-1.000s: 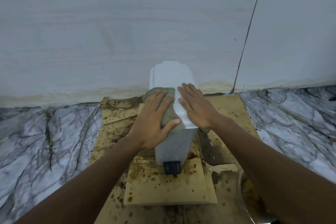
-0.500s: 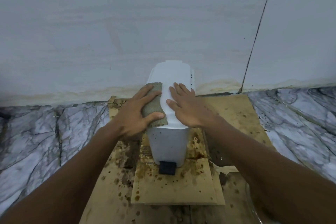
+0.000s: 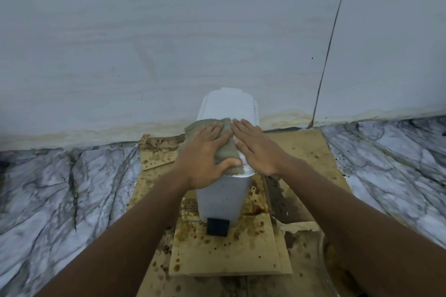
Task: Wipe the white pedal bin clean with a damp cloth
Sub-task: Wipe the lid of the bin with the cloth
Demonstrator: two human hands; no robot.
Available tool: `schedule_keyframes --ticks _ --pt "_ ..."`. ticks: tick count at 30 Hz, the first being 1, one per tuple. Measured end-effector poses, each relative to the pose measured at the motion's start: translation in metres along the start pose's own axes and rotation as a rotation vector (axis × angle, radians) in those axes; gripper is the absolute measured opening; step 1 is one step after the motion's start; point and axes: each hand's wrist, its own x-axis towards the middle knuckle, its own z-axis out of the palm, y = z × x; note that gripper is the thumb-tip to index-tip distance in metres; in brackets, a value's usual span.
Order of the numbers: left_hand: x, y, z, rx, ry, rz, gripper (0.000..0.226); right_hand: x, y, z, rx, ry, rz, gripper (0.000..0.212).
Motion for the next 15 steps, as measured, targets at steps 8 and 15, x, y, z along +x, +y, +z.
schedule_keyframes --ticks 8,15 --pt "-0.025 -0.046 -0.012 -0.234 0.009 -0.142 0.085 0.008 -0.006 0.005 -0.014 0.021 -0.033 0.056" --pt "0.001 0.001 -0.001 0.096 0.036 -0.007 0.089 0.006 0.001 0.006 0.01 0.033 -0.015 0.057"
